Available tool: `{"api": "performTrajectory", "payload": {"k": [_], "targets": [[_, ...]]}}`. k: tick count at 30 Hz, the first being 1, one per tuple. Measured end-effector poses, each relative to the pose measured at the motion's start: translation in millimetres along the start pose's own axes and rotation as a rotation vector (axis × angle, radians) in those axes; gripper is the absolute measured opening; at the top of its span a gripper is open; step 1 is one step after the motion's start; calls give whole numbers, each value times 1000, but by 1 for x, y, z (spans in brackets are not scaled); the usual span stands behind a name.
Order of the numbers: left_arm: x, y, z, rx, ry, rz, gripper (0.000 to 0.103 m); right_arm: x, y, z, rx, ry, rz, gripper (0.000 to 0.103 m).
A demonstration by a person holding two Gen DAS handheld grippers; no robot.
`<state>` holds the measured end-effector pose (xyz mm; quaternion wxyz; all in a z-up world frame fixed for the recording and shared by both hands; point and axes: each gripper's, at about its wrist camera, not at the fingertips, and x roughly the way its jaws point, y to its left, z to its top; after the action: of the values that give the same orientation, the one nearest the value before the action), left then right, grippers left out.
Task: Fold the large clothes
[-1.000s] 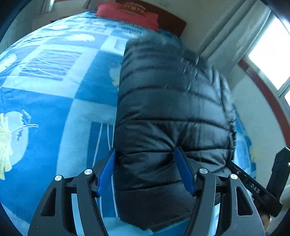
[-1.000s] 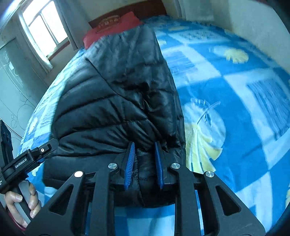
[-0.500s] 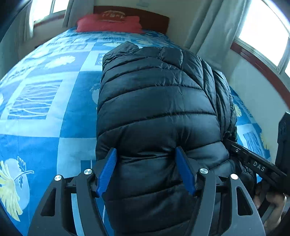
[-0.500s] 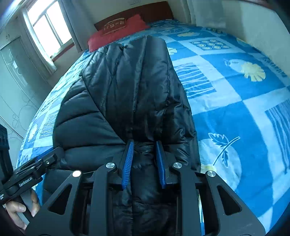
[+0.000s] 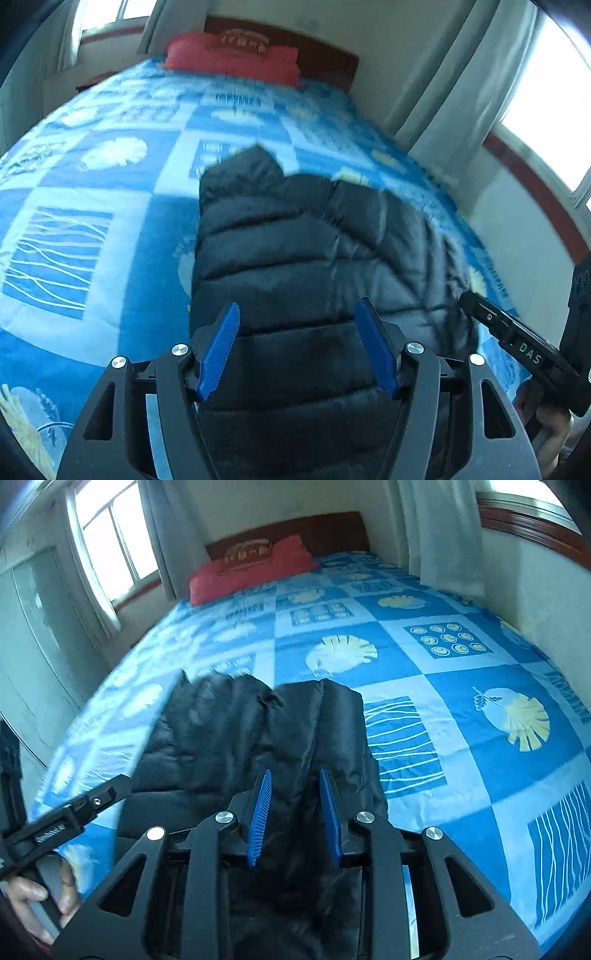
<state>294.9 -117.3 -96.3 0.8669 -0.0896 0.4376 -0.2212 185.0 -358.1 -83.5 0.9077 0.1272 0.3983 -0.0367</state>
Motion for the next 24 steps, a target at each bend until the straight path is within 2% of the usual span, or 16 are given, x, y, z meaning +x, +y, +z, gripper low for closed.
{"api": "performTrajectory", "payload": {"k": [3,7,24], "targets": [[16,0,-8,16,3,25,70,25,-12,-7,31,55,14,25],[33,-2,-10,21,17,55,73,46,-17,-16,46,75,22,25],[51,-2,-17,23,-3,77,75,62,-20,-29,73,32,30,25]]}}
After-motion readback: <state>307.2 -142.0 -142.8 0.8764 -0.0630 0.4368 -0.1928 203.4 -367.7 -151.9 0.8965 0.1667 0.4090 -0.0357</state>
